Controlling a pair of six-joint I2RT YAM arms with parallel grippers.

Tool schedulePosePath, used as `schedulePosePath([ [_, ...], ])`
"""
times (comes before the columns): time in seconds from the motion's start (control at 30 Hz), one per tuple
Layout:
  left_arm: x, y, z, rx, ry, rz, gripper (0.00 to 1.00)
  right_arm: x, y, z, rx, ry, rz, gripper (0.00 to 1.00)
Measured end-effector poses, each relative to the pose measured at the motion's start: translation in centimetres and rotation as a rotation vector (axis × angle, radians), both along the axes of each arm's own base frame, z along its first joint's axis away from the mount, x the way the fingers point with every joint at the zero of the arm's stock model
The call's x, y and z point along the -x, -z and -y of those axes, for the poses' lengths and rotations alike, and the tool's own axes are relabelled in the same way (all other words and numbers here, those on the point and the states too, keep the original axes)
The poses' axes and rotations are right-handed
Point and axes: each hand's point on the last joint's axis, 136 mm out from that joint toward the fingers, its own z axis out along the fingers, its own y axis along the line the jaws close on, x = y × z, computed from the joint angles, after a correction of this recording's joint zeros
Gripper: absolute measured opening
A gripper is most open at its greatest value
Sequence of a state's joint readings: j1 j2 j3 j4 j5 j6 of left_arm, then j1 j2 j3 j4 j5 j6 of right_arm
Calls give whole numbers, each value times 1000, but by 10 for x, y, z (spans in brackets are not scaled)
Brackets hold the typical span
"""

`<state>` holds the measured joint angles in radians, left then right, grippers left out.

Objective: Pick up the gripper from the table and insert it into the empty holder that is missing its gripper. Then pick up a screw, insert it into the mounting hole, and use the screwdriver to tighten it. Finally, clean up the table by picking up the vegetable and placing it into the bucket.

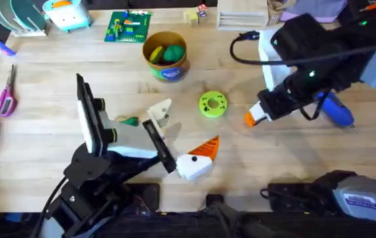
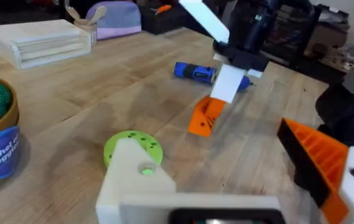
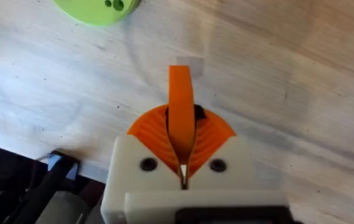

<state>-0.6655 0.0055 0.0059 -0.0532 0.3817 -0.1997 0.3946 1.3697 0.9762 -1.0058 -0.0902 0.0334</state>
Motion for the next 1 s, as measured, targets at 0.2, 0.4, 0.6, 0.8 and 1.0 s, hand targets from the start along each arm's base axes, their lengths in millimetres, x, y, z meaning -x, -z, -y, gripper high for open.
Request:
schedulePosePath([
  [0.2, 0, 0, 0, 0, 0, 0, 993, -14, -44, -6, -30, -15, 75, 12],
  [0.4, 0, 0, 0, 0, 0, 0, 993, -34, -129, -23, -209, -67, 377, 9],
  [0.6, 0, 0, 0, 0, 0, 0, 993, -24, -180, -21, -429, -53, 518, 9],
  [0.8, 0, 0, 0, 0, 0, 0, 993, -33, -158, -44, -721, -71, 443, 9],
  [1.0, 0, 0, 0, 0, 0, 0, 994, -21, -115, -73, -965, -25, 120, 9],
])
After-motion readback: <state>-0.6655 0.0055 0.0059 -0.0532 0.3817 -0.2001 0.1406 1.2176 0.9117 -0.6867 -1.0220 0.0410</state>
